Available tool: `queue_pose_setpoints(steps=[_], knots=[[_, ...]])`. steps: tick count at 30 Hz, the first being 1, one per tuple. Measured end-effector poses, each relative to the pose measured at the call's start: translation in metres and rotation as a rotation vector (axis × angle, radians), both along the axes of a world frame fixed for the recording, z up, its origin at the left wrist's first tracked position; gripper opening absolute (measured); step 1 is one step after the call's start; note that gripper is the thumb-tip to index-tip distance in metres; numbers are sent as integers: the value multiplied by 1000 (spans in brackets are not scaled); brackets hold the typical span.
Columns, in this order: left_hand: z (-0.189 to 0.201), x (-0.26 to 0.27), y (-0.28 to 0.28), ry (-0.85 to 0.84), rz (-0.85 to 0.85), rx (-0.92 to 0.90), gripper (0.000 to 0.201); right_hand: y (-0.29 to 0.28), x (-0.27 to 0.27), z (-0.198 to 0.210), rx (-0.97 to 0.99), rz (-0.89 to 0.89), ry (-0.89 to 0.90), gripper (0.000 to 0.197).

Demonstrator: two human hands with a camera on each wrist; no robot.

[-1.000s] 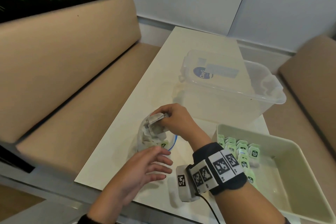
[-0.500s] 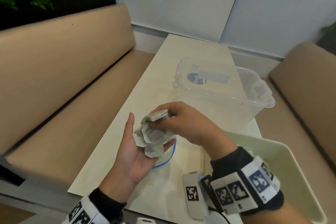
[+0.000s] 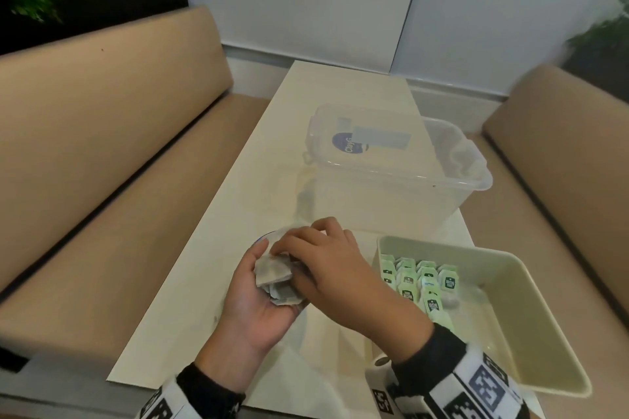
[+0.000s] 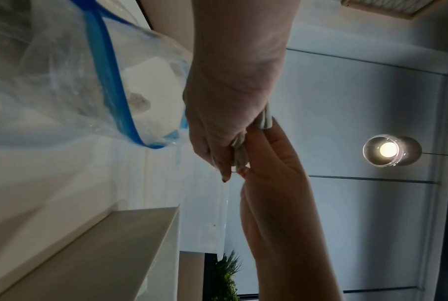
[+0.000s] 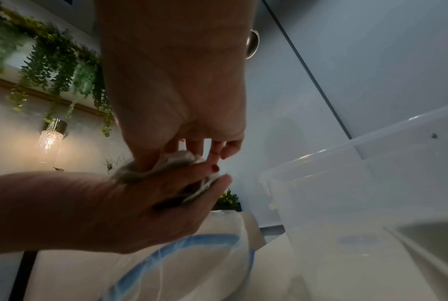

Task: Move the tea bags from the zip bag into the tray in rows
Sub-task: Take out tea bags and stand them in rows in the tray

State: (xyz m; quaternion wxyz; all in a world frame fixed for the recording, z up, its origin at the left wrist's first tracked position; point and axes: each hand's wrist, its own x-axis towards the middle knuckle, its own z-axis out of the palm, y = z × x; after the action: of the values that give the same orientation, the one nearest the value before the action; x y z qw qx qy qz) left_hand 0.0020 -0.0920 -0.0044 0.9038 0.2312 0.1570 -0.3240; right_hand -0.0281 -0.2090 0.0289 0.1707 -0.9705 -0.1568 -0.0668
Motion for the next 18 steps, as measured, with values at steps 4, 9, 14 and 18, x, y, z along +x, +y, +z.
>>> queue_pose_setpoints(steps=[4, 9, 14, 18], knots=[[-2, -3, -7, -9, -28, 10, 37, -3, -4, 6, -82, 108, -55, 34], [-1, -8, -12, 4, -76, 35, 38, -6, 1, 10, -61, 158, -85, 20], [-4, -7, -9, -1, -141, -7, 22, -14, -2, 18, -19, 95, 106, 33], [-5, -7, -12, -20, -156, 64, 28, -16, 0, 23, -118, 46, 107, 36]])
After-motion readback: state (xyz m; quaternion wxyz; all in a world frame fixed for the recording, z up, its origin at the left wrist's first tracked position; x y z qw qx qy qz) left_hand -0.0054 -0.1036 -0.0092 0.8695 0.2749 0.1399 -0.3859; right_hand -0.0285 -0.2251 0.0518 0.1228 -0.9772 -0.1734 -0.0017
